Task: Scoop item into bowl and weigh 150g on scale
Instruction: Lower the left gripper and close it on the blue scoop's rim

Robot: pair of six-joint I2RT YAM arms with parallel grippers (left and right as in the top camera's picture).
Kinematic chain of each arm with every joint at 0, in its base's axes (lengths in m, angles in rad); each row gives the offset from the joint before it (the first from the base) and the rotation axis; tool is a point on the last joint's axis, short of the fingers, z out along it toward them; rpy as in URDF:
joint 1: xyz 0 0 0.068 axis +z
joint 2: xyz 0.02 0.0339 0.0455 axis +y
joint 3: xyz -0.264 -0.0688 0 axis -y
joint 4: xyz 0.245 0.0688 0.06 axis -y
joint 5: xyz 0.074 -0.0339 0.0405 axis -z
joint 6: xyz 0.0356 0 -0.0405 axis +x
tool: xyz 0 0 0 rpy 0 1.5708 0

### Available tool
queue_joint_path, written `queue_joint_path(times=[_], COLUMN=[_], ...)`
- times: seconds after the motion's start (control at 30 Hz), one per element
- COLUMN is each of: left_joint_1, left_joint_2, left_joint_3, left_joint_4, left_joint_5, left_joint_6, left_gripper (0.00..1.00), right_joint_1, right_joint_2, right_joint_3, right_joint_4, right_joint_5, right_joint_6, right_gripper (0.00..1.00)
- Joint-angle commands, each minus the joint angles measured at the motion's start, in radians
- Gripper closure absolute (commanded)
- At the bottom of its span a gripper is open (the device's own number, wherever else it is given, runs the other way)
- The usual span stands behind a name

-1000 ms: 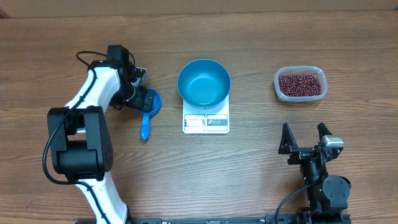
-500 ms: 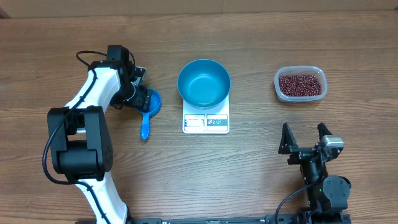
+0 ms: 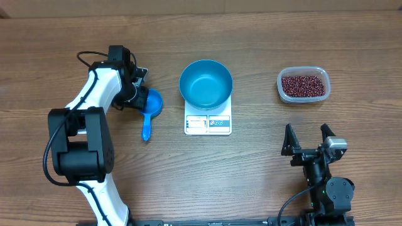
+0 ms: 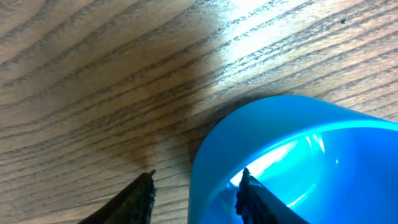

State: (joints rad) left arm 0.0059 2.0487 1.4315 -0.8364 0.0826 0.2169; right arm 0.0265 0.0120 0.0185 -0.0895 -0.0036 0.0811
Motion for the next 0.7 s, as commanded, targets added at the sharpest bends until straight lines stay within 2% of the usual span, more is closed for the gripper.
queue_joint_path(times=[0.0, 0.17, 0.5, 0.67], left_joint_1=[-0.001, -0.001, -0.001, -0.001], left_joint_2=[0.006, 0.006, 0.006, 0.006], left_joint_3=[-0.006, -0.006, -0.006, -0.006], left_joint_4=[0.003, 0.002, 0.003, 0.002], left_joint_5=[0.016, 0.017, 0.019, 0.019], left_joint_6=[0.004, 0.004, 0.004, -0.016], left_gripper=[0.59, 0.68, 0.94, 0.96], right_joint_1=[-0.003, -0.003, -0.003, -0.003], right_joint_2=[-0.009, -0.009, -0.009, -0.009], right_joint_3=[-0.011, -0.011, -0.011, -0.011], right_joint_4=[0.005, 0.005, 0.005, 0.005], right_joint_5=[-0.006, -0.006, -0.006, -0.006], right_joint_6=[-0.003, -0.003, -0.003, -0.003], right_gripper=[0.0, 0.0, 0.0, 0.0])
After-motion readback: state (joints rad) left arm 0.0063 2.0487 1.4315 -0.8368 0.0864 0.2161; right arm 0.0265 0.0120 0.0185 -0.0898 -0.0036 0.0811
